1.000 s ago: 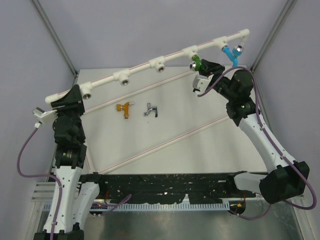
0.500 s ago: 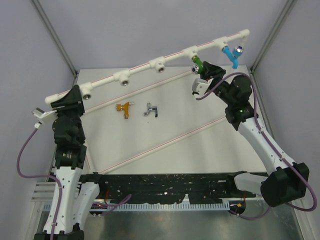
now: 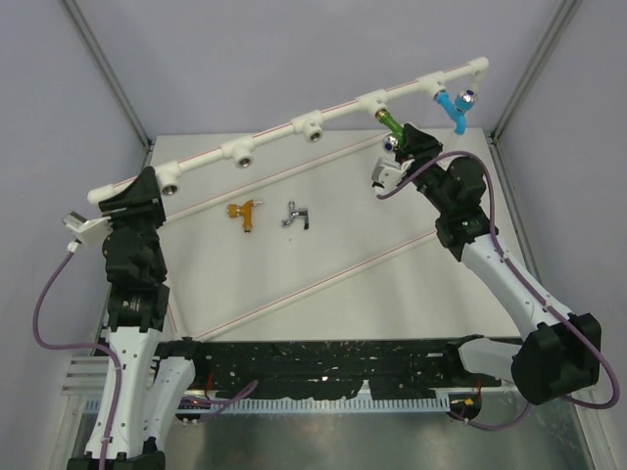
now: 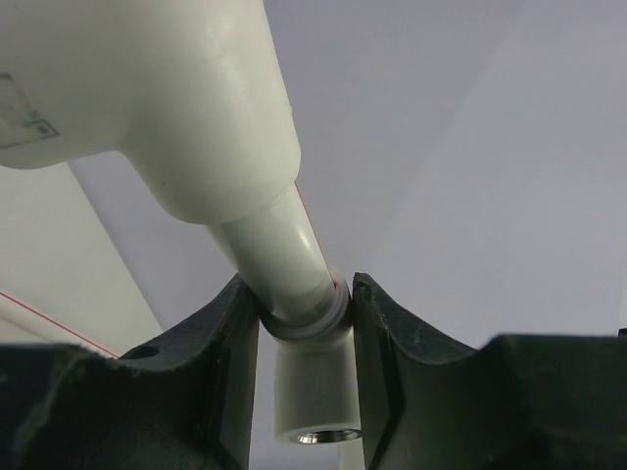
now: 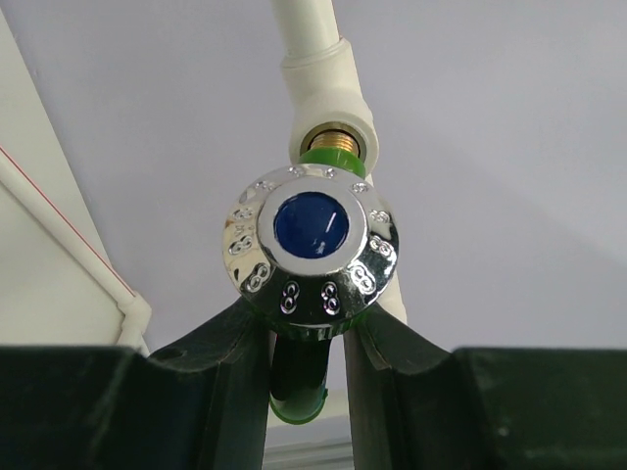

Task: Install the water faucets

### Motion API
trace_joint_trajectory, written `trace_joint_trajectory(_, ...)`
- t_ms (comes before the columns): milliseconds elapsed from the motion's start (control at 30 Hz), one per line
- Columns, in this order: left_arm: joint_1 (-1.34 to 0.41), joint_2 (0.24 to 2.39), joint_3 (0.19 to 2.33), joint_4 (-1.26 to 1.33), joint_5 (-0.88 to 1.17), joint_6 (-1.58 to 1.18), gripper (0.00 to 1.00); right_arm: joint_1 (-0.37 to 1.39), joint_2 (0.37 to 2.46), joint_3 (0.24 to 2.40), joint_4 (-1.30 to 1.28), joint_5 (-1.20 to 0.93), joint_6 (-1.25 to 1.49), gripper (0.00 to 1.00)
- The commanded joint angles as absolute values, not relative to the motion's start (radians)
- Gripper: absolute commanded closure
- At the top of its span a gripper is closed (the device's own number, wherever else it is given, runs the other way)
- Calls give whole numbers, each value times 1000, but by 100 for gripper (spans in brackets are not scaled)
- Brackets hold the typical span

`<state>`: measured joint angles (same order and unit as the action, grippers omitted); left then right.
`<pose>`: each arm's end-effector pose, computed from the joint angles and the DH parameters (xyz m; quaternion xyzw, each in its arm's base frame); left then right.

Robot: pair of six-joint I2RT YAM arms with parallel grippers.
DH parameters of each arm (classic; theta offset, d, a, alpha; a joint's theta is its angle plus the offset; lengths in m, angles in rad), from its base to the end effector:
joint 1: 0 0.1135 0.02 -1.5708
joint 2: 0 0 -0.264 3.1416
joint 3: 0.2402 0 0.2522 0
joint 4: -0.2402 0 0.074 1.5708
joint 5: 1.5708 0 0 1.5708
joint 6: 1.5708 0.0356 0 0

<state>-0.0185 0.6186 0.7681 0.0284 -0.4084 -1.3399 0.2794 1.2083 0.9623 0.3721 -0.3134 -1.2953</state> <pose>0.1434 0.0115 0.3813 -0.5083 0.4005 -0.3707 0.6662 0.2715 0.0893 0.3724 -0.5453 0.3779 -0.2703 0.6977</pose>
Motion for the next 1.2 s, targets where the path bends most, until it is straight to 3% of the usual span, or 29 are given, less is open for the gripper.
trace_joint_trajectory(0, -17, 591, 805, 38, -408, -1325, 100, 353, 1218, 974, 345, -198, -1384, 95)
trace_joint_trajectory(533, -18, 587, 788, 41, -408, -1342, 100, 436, 1189, 1038, 192, -40, -1520, 95)
trace_joint_trajectory(1167, -28, 583, 787, -27, -383, -1371, 100, 497, 1209, 1081, 215, 26, -1519, 95)
